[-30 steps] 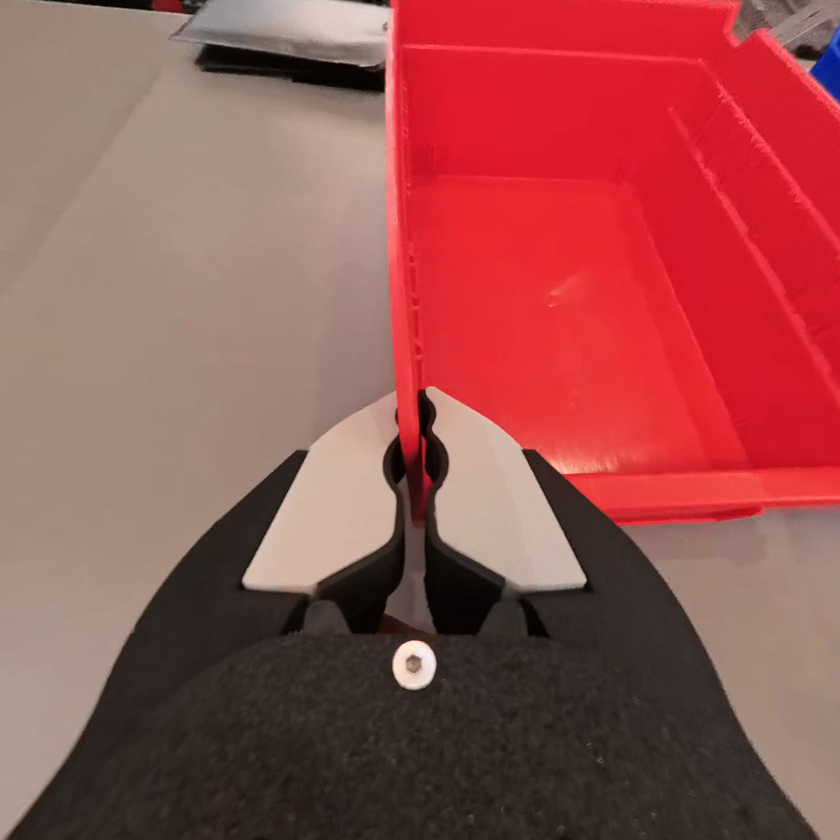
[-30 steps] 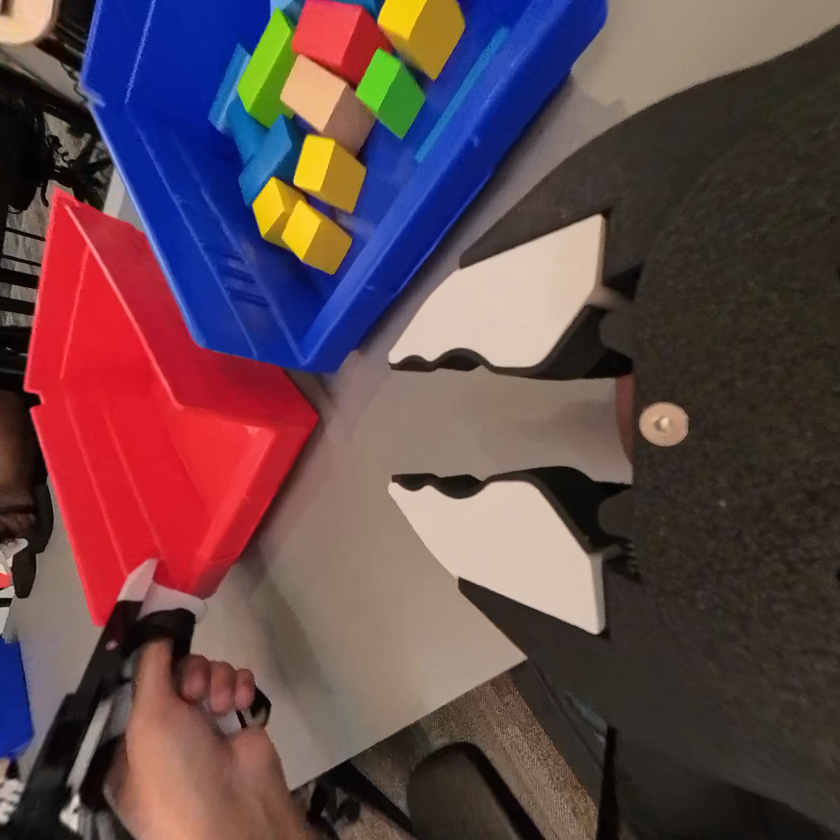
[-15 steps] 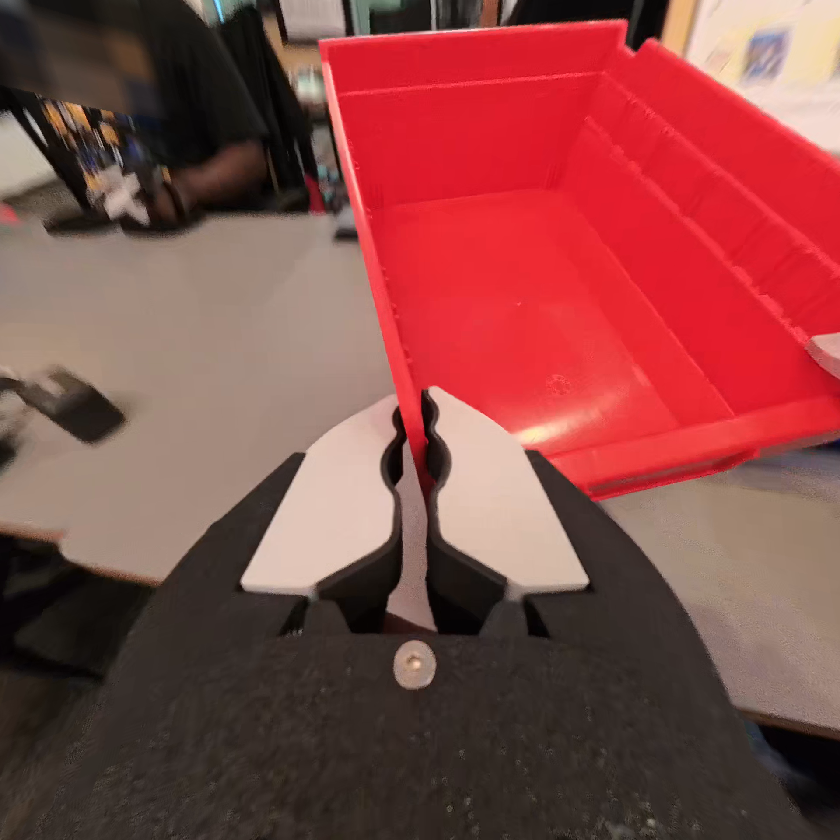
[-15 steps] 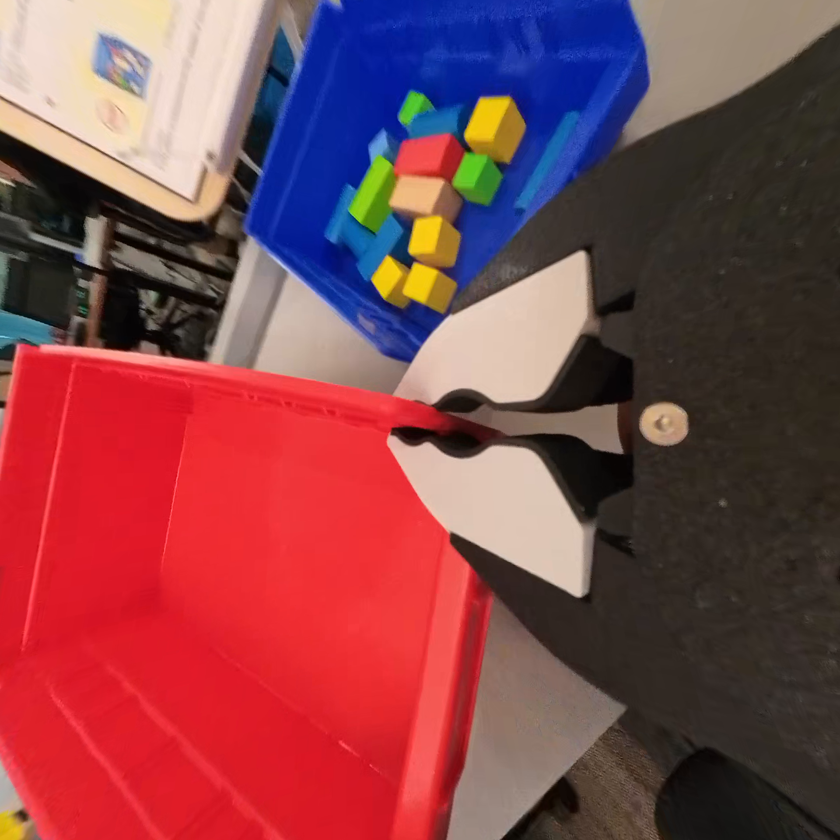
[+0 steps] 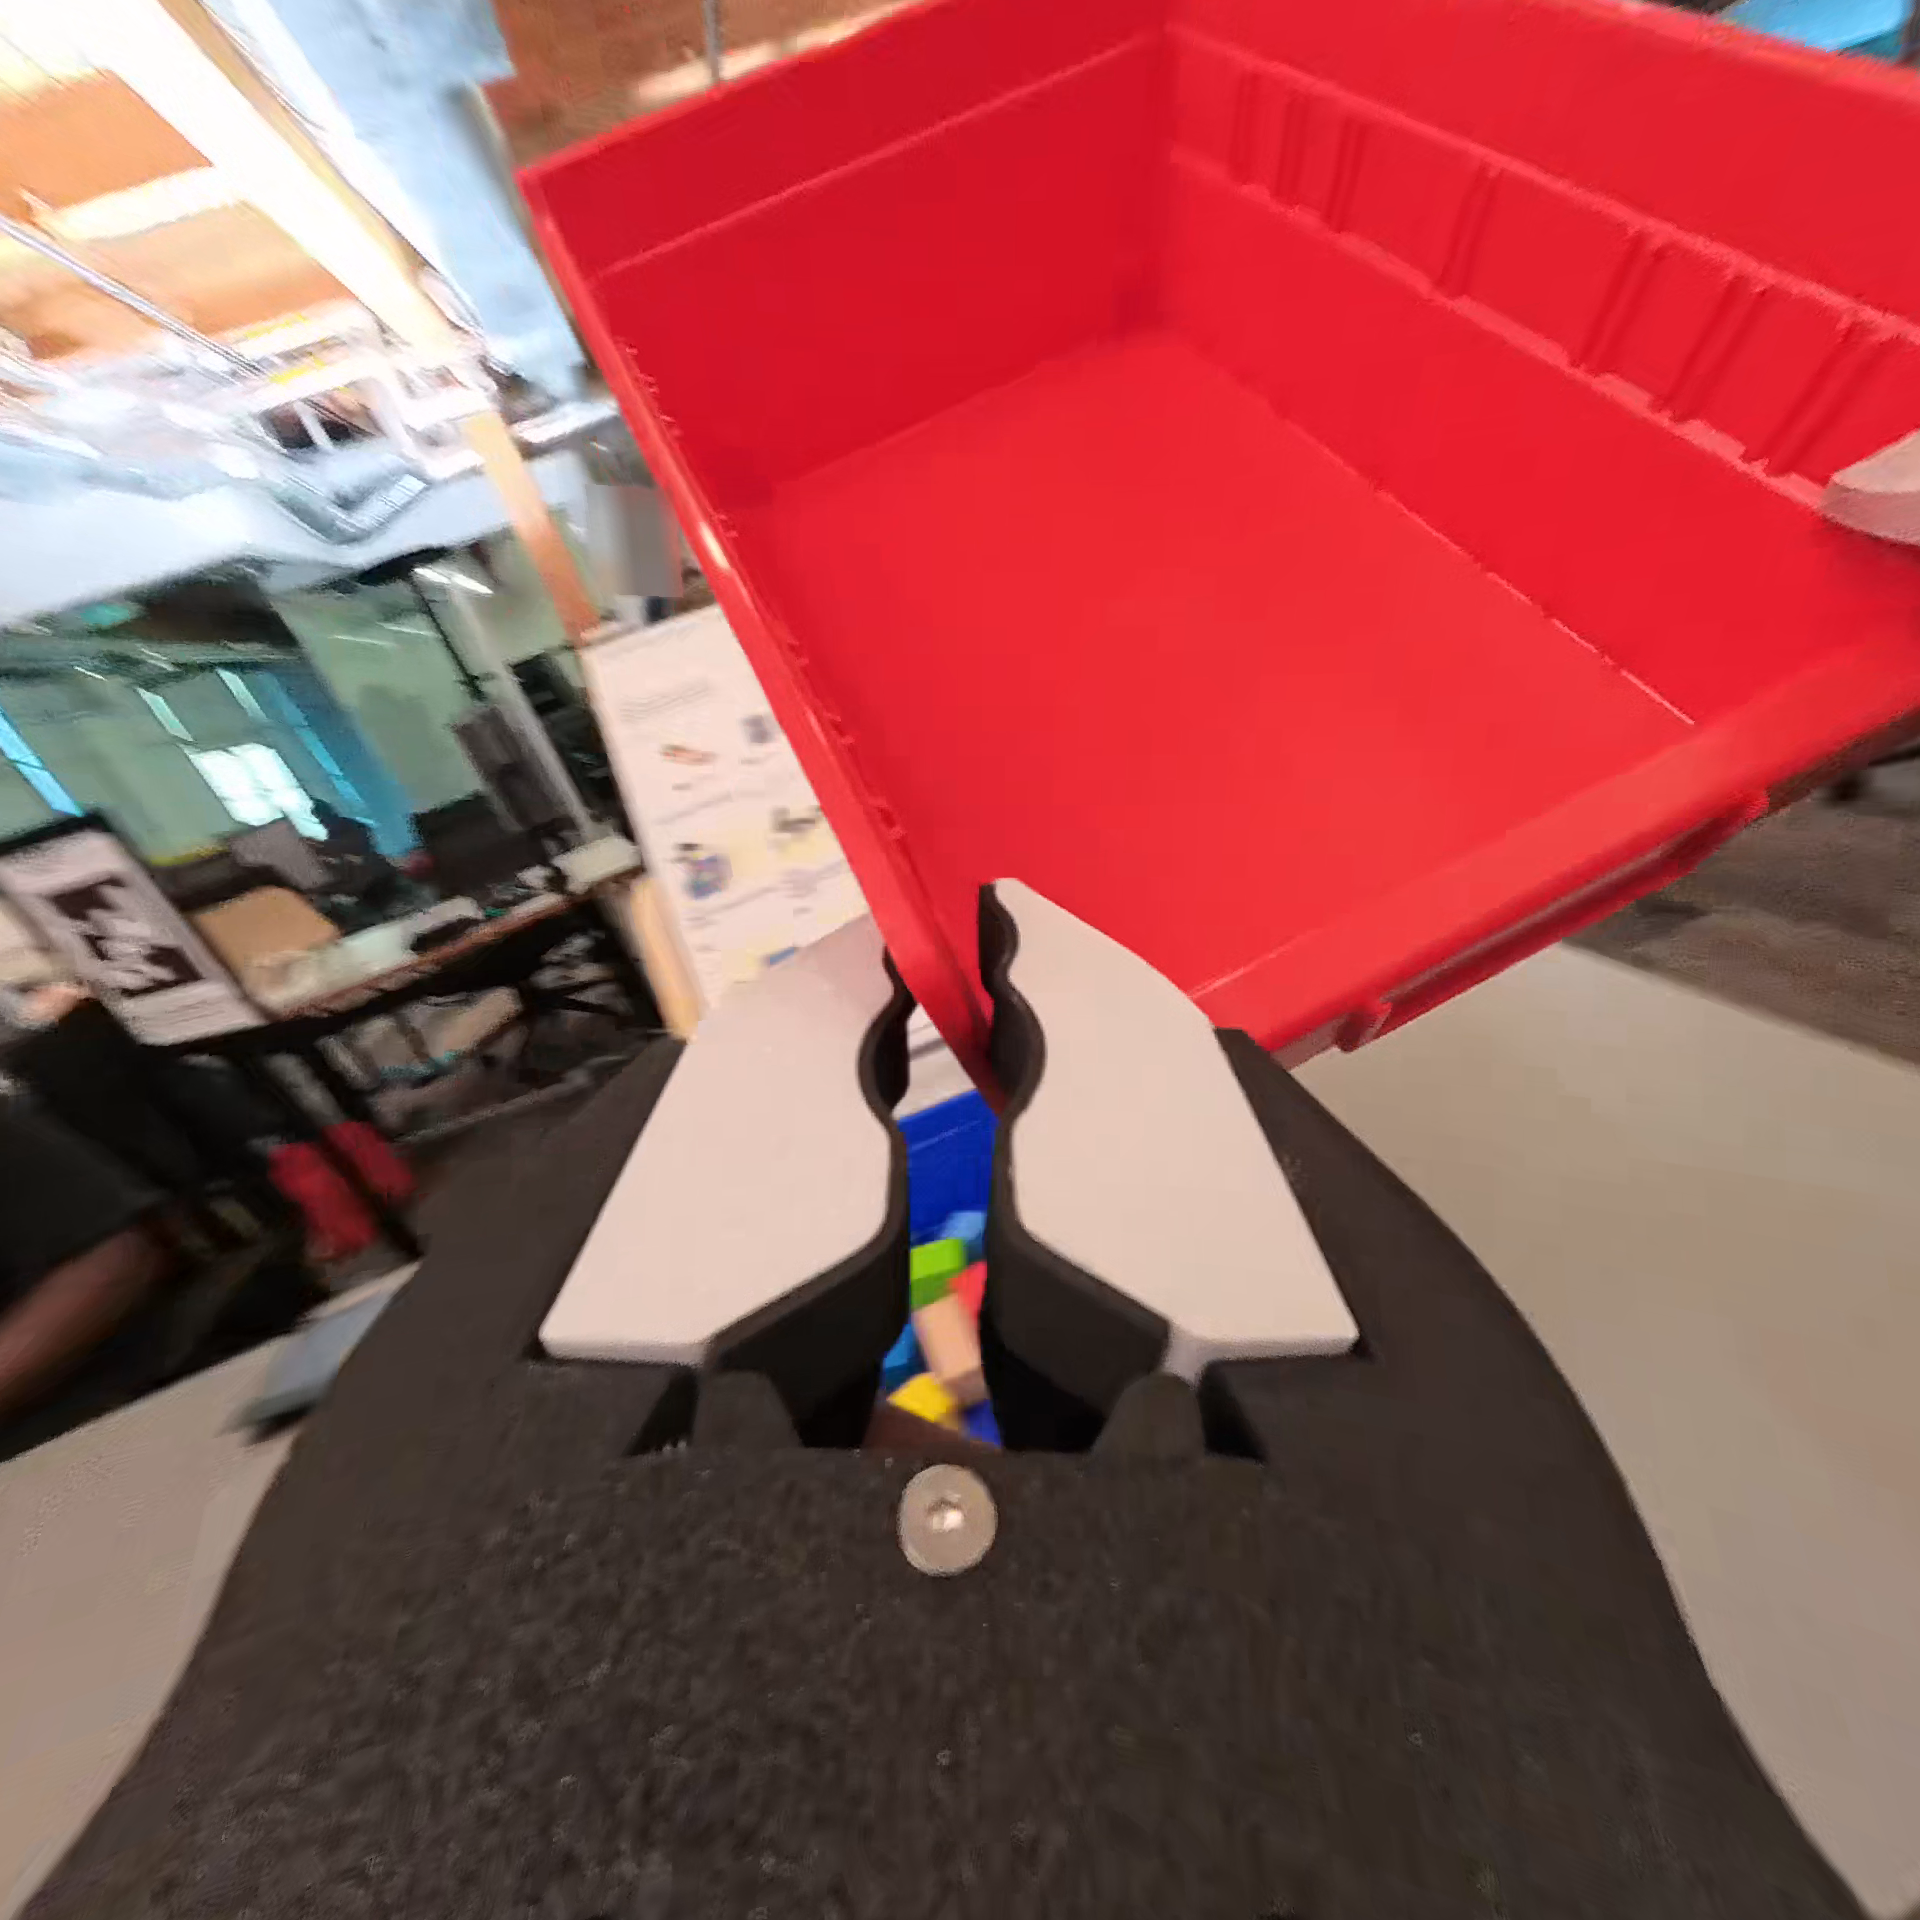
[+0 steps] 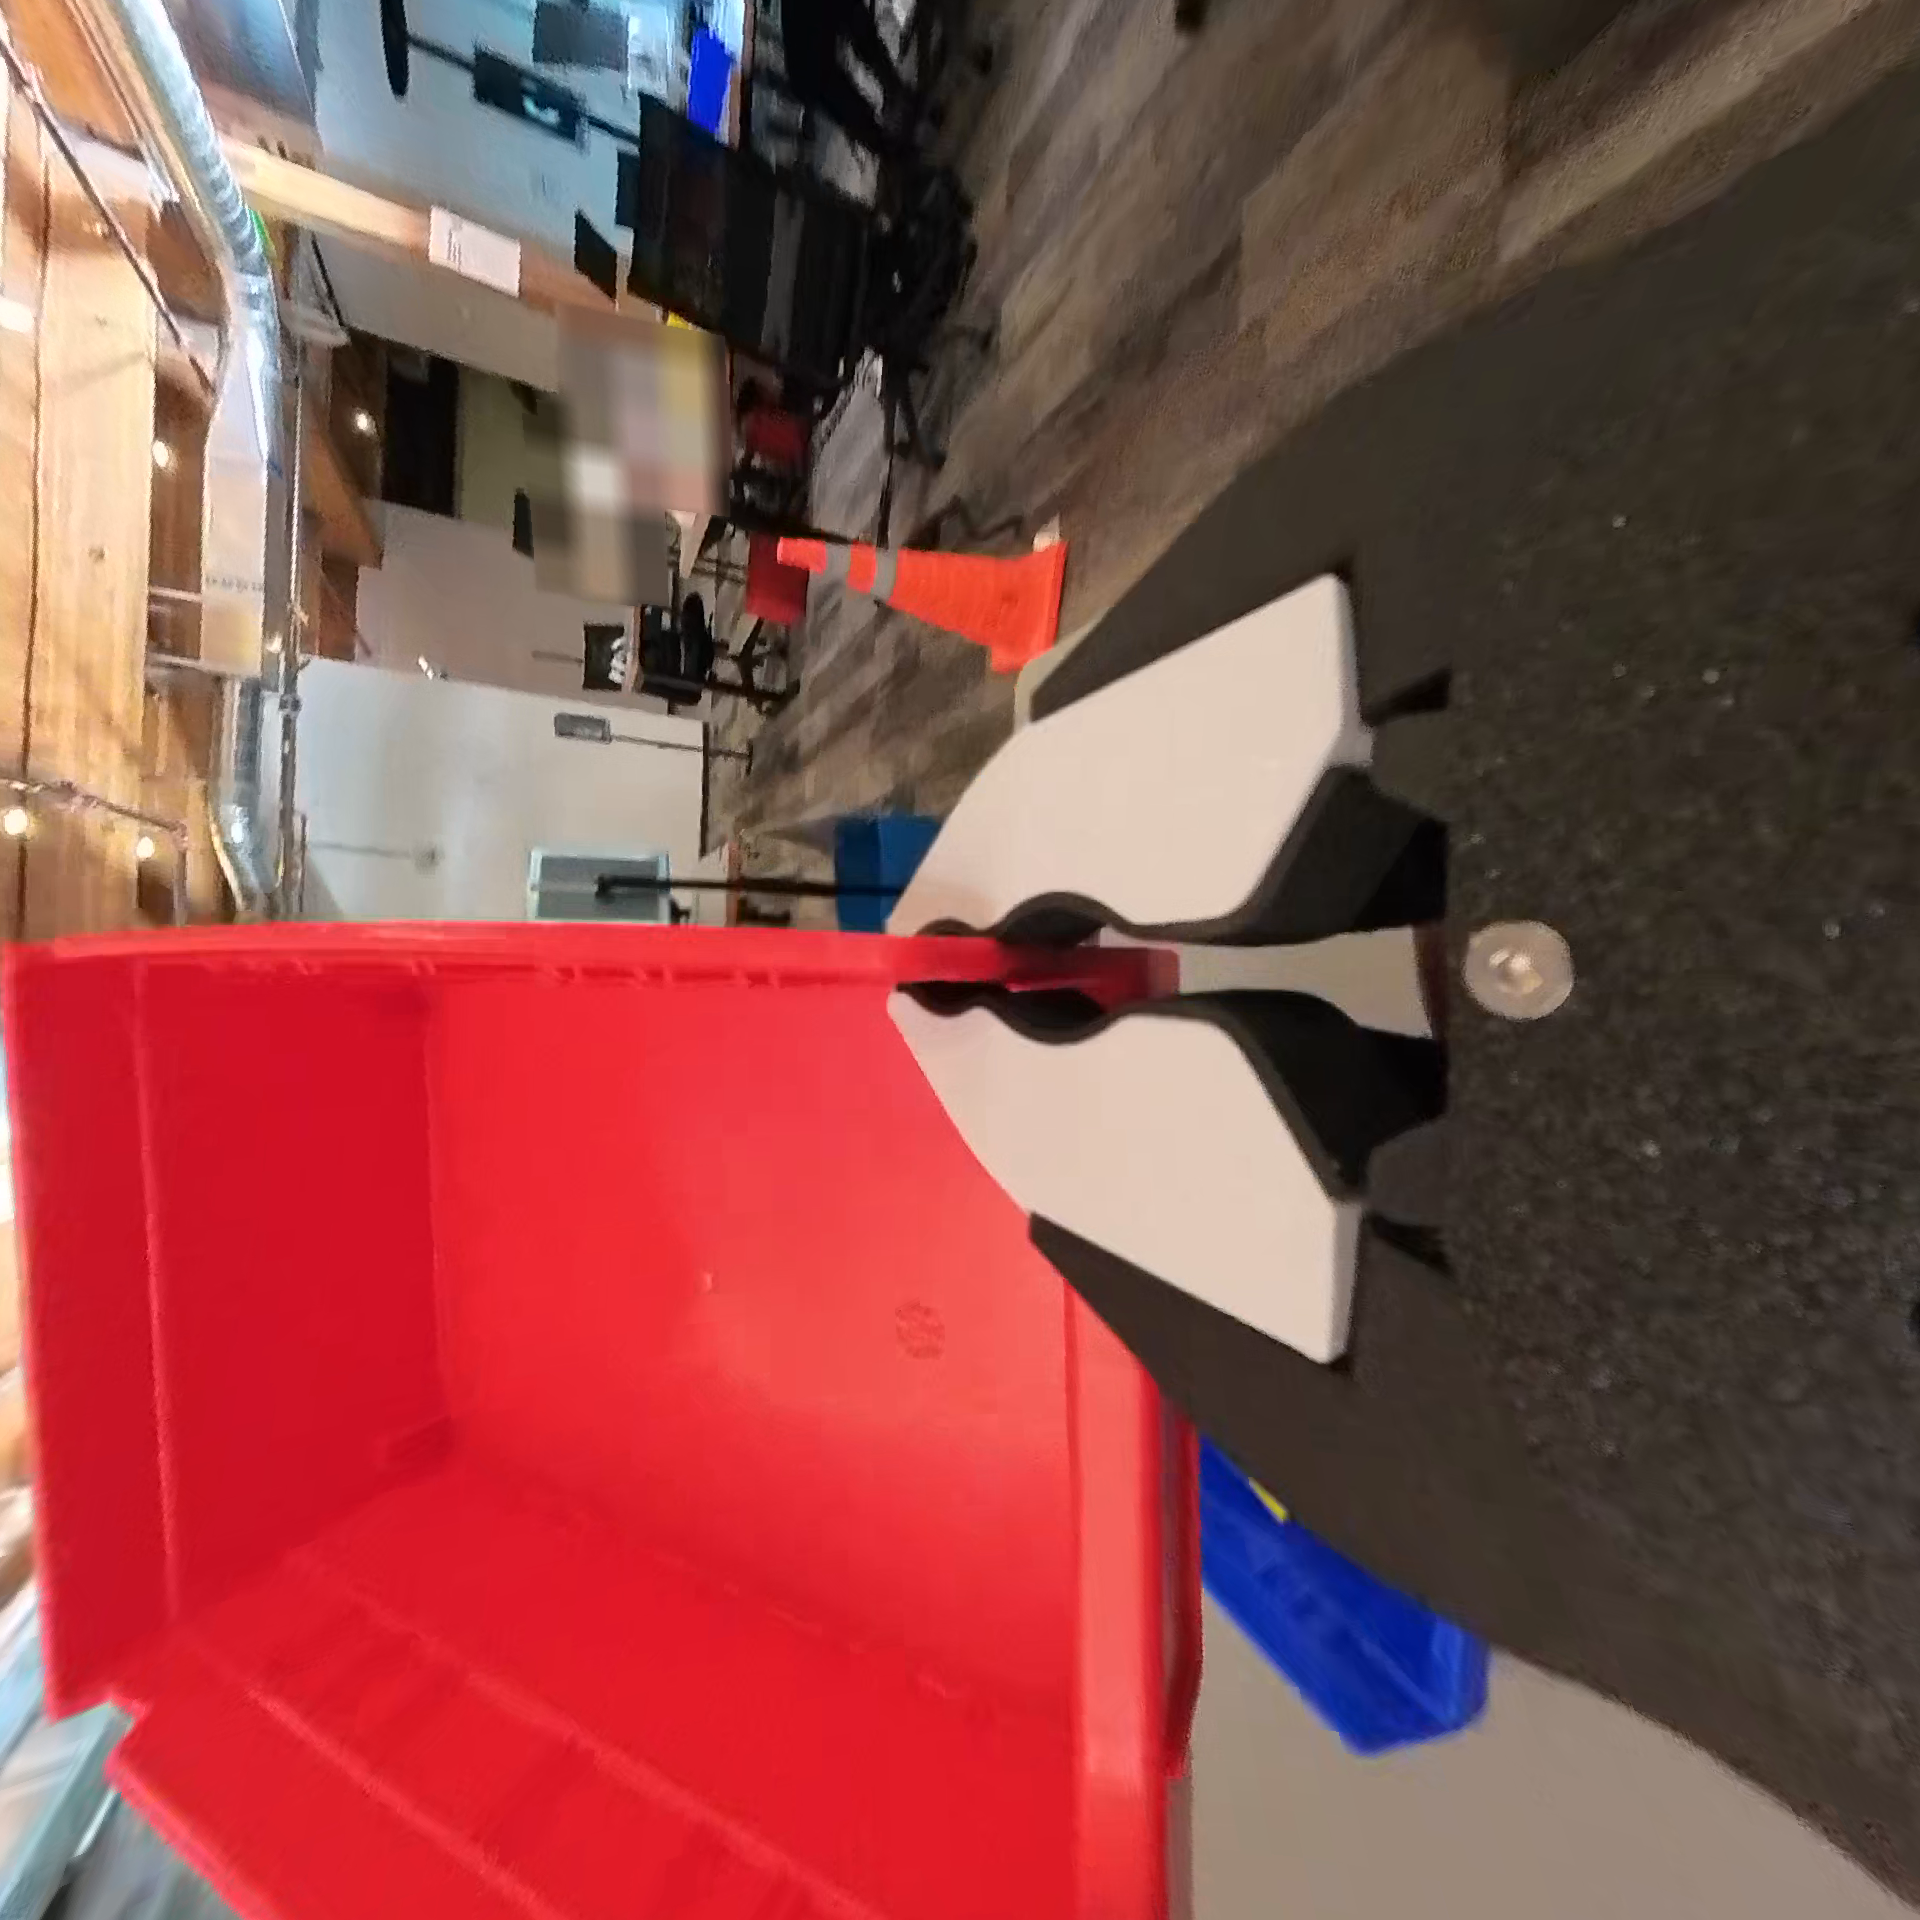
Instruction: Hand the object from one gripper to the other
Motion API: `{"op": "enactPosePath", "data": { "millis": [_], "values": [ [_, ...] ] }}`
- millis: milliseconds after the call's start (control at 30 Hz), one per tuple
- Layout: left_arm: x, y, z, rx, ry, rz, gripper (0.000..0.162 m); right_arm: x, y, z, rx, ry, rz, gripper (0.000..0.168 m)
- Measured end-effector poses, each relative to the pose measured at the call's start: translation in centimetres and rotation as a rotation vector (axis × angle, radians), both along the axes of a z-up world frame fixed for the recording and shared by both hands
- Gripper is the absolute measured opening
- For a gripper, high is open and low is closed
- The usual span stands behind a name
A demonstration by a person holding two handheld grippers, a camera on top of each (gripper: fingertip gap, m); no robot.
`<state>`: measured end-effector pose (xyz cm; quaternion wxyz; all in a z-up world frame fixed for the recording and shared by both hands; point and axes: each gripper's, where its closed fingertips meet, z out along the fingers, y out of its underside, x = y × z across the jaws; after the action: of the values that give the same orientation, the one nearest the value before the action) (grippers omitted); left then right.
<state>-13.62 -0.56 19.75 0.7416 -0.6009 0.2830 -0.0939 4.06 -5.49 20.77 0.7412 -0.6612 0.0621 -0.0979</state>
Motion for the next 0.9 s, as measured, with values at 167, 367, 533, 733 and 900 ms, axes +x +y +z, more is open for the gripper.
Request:
{"op": "enactPosePath", "data": {
  "millis": [167,367,533,733,900],
  "values": [
    [12.0,5.1,-8.2,-0.257,-0.051,-0.151,0.008,10.6,1.3,-5.4,-0.258,-0.098,-0.193,0.003],
    [20.4,10.1,-22.5,-0.421,0.036,-0.085,0.007,20.2,7.8,-21.5,-0.473,0.124,-0.141,0.003],
    [23.0,10.9,-31.1,-0.508,0.142,-0.064,0.007,23.0,8.9,-32.2,-0.548,0.194,-0.085,0.002],
    [23.2,11.0,-33.2,-0.535,0.133,-0.067,0.009,23.1,9.2,-35.1,-0.560,0.237,-0.084,0.003],
    [19.3,9.1,-30.1,-0.549,0.211,-0.202,0.036,22.7,8.6,-31.8,-0.500,0.121,-0.083,0.041]
  ]
}}
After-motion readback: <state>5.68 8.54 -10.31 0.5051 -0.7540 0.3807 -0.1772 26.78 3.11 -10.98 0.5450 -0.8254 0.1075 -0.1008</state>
